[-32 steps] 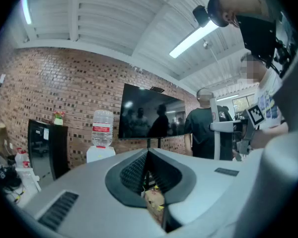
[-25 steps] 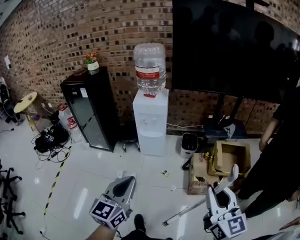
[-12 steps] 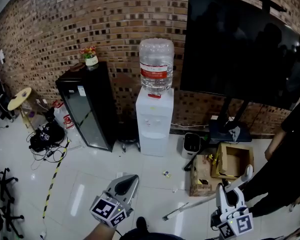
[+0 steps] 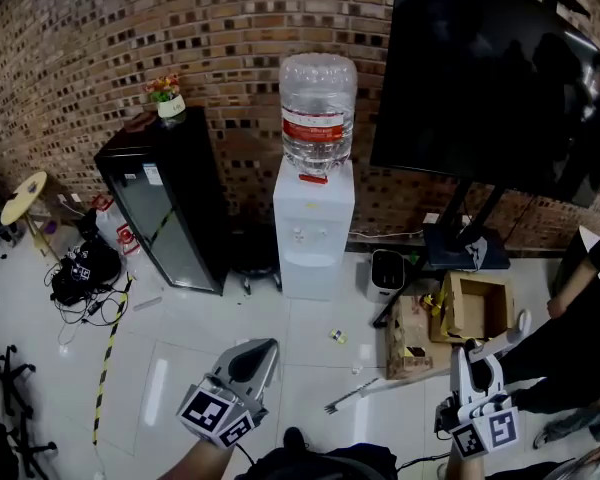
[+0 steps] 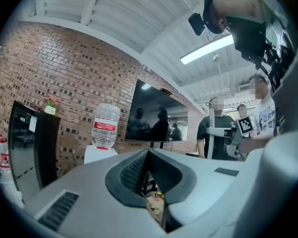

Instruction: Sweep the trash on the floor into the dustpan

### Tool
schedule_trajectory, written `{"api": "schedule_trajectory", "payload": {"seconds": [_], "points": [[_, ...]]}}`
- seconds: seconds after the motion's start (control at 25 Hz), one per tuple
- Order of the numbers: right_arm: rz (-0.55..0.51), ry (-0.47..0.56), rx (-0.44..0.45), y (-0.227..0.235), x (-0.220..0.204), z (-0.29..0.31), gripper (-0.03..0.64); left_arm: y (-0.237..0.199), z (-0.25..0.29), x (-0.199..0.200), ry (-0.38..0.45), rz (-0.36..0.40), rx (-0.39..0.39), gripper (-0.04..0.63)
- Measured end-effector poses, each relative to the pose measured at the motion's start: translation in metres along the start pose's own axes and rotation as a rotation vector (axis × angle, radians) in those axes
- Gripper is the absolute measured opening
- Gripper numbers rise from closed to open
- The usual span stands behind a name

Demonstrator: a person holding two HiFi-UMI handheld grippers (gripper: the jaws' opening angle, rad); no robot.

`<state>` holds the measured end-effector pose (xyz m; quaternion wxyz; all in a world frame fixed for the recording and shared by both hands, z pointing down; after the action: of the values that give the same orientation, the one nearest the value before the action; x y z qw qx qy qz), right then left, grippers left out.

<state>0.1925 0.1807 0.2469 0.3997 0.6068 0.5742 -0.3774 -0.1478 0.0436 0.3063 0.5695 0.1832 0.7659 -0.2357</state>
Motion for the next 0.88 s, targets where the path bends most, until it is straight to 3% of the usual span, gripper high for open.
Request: {"api": "schedule_trajectory", "payload": {"seconds": [0.32, 0.48, 0.68, 0.88], "points": [[0.036, -0.029, 0.048, 0.029, -0.047, 0.038, 0.098, -0.011, 0.036, -0.019, -0.010, 0.000, -0.009, 0.006], [0.069, -0.067, 0.105, 0.050, -0.076, 0.048, 0.098, -0.009, 0.050, -0.033, -0.024, 0.008, 0.097, 0.006], [0.090, -0.124, 0.112, 0.094, -0.095, 0.060, 0.098, 0.002, 0.075, -0.045, -0.014, 0.013, 0.183, 0.006], [0.116, -0.126, 0.179, 0.133, -0.114, 0.076, 0.098, 0.004, 0.103, -0.075, -0.029, -0.011, 0.260, 0.006]]}}
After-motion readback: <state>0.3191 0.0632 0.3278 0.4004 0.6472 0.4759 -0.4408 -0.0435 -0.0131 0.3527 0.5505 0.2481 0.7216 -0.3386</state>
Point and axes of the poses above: the fingertips, and each gripper's own axes: z forward along the fingers, y to its right, x out of its top, the point moved 7 cm from there along -z, backward along the fingers, and after that the axes turned 15 degrees about y, right-handed, at the moved point
